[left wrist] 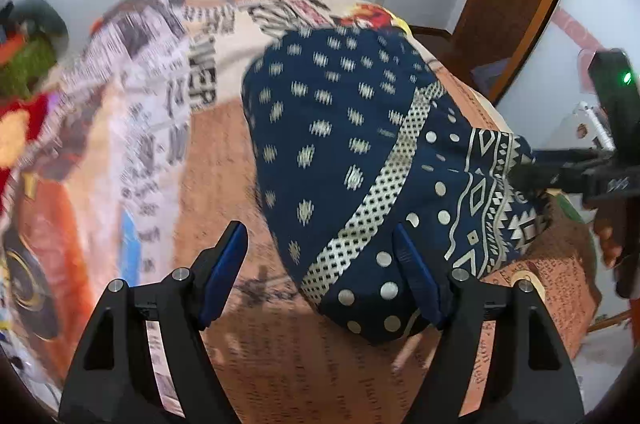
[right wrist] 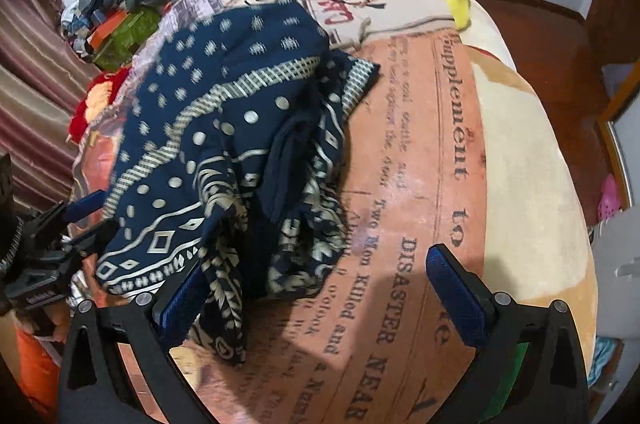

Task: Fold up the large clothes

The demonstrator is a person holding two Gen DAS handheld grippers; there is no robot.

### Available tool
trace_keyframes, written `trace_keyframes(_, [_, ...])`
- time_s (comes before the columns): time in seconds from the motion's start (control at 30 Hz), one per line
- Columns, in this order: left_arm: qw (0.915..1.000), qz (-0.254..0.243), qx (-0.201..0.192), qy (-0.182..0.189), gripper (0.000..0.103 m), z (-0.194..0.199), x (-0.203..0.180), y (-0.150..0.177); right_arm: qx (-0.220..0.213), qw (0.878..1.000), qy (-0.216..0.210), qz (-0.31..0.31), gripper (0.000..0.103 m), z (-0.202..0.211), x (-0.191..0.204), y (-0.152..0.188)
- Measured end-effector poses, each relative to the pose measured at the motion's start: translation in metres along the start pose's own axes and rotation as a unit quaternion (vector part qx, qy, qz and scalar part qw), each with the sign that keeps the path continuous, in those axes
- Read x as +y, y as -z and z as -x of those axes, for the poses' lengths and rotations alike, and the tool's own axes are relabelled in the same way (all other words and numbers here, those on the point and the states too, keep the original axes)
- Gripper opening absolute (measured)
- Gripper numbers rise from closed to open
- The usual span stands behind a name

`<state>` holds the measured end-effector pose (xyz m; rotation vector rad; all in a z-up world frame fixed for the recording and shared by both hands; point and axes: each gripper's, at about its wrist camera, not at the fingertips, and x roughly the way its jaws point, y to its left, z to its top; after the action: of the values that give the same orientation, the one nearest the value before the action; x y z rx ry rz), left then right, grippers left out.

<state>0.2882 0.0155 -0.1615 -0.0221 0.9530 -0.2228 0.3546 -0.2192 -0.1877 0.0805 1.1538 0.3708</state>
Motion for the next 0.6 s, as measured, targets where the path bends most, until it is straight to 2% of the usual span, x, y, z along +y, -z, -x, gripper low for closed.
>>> trace_keyframes(0.23, [0.9990,0.005,-0.043,-0.011,0.075,0.017,0.014,-0.027,-0.054,0.998,-0.011,0.031,0.103,0.023,0.031,-0.032])
trace_keyframes(0.33, [0.9991,0.021,-0.037,-0.007,0.075,0.009,0.027,-0.044,-0.058,0.998,-0.008,0.033,0.103,0.014,0.037,-0.048])
trace_keyframes(0.47, [0.9959,0.073,0.014,0.051,0.075,-0.023,0.048,-0.054,-0.025,0.999,-0.013,0.018,0.103,-0.017,0.033,-0.059])
trace_keyframes(0.57, [0.9847,0.126,0.063,0.102,0.075,-0.052,0.063,-0.053,0.018,0.999,-0.029,-0.017,0.103,-0.047,0.018,-0.063])
trace_keyframes(0.6, [0.9778,0.147,0.075,0.129,0.076,-0.061,0.069,-0.052,0.030,0.998,-0.039,-0.027,0.103,-0.053,0.014,-0.063])
